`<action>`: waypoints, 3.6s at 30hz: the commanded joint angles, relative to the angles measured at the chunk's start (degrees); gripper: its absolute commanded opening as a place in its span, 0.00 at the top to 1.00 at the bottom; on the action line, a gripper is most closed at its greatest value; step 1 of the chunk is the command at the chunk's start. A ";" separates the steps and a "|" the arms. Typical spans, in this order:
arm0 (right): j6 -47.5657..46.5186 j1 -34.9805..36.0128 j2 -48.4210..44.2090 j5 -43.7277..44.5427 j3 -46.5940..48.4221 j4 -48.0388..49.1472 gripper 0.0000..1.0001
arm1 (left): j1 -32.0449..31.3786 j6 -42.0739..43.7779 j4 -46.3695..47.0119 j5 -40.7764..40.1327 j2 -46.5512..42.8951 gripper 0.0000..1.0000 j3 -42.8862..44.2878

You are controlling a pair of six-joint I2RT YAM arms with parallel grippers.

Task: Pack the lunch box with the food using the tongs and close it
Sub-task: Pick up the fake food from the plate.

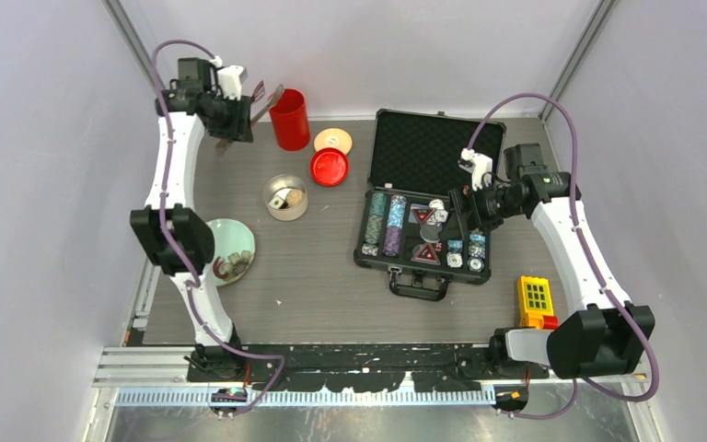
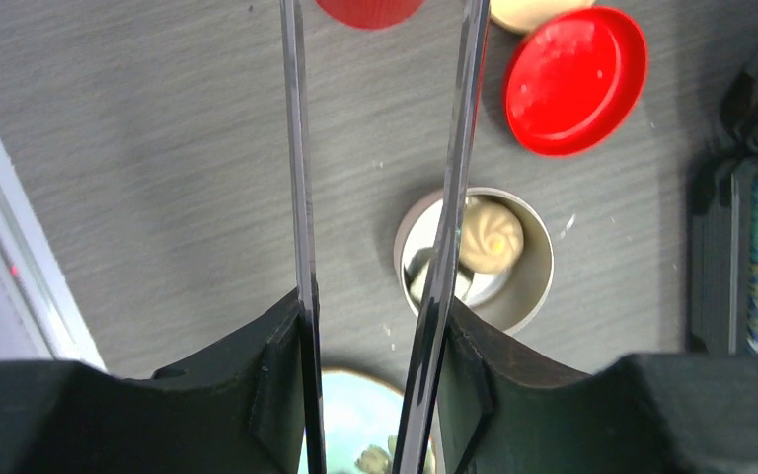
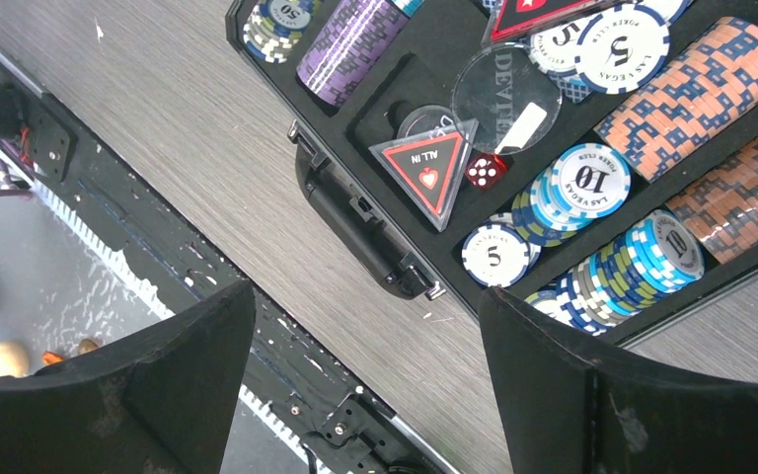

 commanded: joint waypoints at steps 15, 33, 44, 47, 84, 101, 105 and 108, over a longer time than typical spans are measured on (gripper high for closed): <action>0.28 -0.28 -4.04 -2.21 1.05 -1.32 0.12 | 21.24 19.97 -17.33 11.76 -33.84 0.55 -35.25; -1.03 -0.20 -3.88 -2.64 0.48 -1.64 0.12 | 38.52 42.30 -26.11 5.54 -43.44 0.57 -52.37; -4.13 -0.15 -3.10 -2.98 0.31 -1.85 0.12 | 39.29 43.08 -23.39 -0.97 -43.82 0.62 -58.51; -4.64 -0.20 -3.05 -3.26 0.17 -1.79 0.12 | 39.29 43.50 -22.18 -3.12 -44.44 0.64 -60.03; -6.16 -0.21 -1.54 -2.82 -1.27 -1.51 0.12 | 36.83 39.86 -16.40 -9.72 -46.75 0.59 -64.19; -5.89 -0.20 -2.33 -1.41 -0.94 -1.72 0.12 | 28.55 34.95 -14.74 -10.70 -45.02 0.63 -64.57; -5.63 -0.21 -2.28 -1.71 -0.59 -1.72 0.12 | 27.03 35.90 -12.61 -13.50 -47.02 0.64 -66.63; -5.28 -0.24 -2.24 -1.79 -0.40 -1.69 0.12 | 25.75 35.94 -12.15 -14.46 -48.20 0.66 -67.29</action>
